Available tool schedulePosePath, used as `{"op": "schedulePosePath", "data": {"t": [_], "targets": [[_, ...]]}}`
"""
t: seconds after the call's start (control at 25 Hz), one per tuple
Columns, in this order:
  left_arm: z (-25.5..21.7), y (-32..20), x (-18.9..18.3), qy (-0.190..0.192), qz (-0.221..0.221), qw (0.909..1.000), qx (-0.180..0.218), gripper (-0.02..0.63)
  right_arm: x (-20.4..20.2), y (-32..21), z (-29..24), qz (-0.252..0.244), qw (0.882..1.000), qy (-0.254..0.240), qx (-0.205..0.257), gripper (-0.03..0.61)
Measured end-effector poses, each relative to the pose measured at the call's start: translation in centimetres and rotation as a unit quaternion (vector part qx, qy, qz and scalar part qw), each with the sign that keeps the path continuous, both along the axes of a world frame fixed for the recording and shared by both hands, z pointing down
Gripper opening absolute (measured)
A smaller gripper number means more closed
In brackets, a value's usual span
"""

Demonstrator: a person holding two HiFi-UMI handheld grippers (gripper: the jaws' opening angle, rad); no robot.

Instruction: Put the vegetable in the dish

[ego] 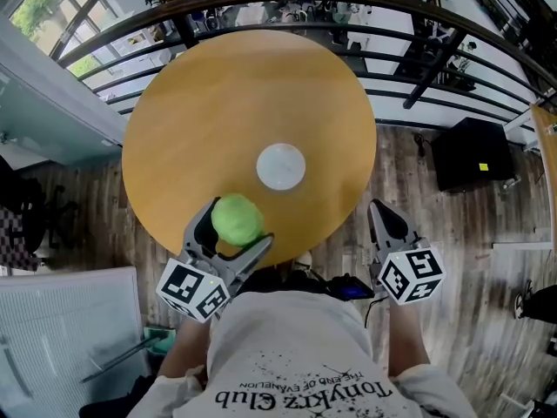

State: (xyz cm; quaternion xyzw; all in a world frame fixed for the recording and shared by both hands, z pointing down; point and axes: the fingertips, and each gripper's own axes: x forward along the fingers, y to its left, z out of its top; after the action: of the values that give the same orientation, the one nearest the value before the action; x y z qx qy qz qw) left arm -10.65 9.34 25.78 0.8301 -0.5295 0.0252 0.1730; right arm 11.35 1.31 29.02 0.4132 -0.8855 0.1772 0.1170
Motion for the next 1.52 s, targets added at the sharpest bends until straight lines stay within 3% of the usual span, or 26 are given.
{"op": "schedulePosePath", "data": {"t": [0.44, 0.92, 1.52], "targets": [[1.7, -3.7, -0.9, -0.015, 0.051, 0.9983, -0.023, 0.499, -0.9, -1.5, 0.4, 0.044, 0.999, 0.0, -0.01, 0.015], [6.5, -8.3, -2.0, -0.056, 0.093, 0.9923, -0.06, 0.499, -3.9, -4.5, 2.8, 0.036, 0.999, 0.005, -0.027, 0.017], [13.6, -13.7, -1.9, -0.105, 0.128, 0.9788, -0.12, 0.499, -3.9, -7.5, 7.8, 0.046, 0.997, 0.007, -0.063, 0.015]]}}
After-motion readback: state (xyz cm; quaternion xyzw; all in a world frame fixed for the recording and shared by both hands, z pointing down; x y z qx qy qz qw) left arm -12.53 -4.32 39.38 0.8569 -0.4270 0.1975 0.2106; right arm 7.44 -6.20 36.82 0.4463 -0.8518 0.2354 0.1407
